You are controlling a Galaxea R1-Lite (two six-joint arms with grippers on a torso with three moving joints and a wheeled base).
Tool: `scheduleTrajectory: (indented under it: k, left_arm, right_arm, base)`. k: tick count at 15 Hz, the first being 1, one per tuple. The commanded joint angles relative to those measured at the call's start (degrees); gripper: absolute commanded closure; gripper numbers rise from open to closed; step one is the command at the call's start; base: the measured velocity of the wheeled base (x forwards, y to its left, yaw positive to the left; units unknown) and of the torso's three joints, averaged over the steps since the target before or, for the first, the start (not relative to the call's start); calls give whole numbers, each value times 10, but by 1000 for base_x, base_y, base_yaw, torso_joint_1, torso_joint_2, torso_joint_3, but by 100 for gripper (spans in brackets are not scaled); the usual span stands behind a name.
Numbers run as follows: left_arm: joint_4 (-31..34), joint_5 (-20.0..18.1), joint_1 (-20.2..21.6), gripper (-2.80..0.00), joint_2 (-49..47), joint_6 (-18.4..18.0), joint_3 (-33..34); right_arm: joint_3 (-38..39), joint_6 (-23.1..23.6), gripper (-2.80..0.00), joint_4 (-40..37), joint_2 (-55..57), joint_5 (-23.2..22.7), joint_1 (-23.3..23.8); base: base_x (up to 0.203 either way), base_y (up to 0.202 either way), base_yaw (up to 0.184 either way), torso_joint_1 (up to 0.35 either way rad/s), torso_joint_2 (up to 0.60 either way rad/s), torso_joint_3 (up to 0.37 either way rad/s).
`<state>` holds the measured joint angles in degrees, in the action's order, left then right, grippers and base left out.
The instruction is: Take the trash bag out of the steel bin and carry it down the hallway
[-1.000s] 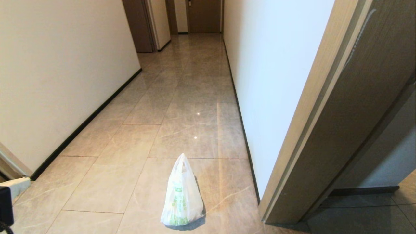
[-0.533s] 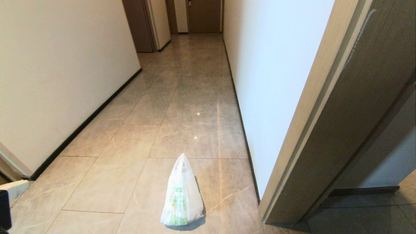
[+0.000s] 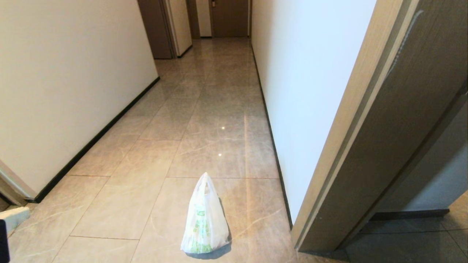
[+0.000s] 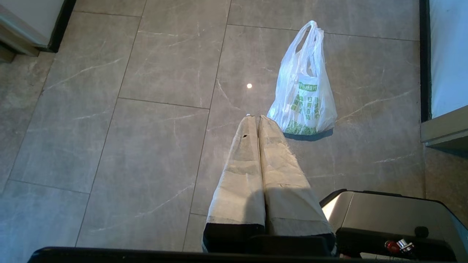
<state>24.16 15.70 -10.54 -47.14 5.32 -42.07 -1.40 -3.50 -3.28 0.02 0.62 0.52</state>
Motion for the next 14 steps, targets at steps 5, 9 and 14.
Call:
scheduleTrajectory:
  k: [5,9,14]
  left_arm:
    - [49,1,0,0,44,8,4]
    - [152,-2,17,0,159,17,-4]
    - [209,-13,35,0,198,20,-11]
  right_arm:
    - [-1,0,0,-1,-1,0,0]
    - [-1,0,0,-1,-1,0,0]
    - [0,0,0,0,-1,0,0]
  base:
    - [0,0,0,0,0,0]
    - [0,0,0,0,0,0]
    - [0,0,0,0,0,0]
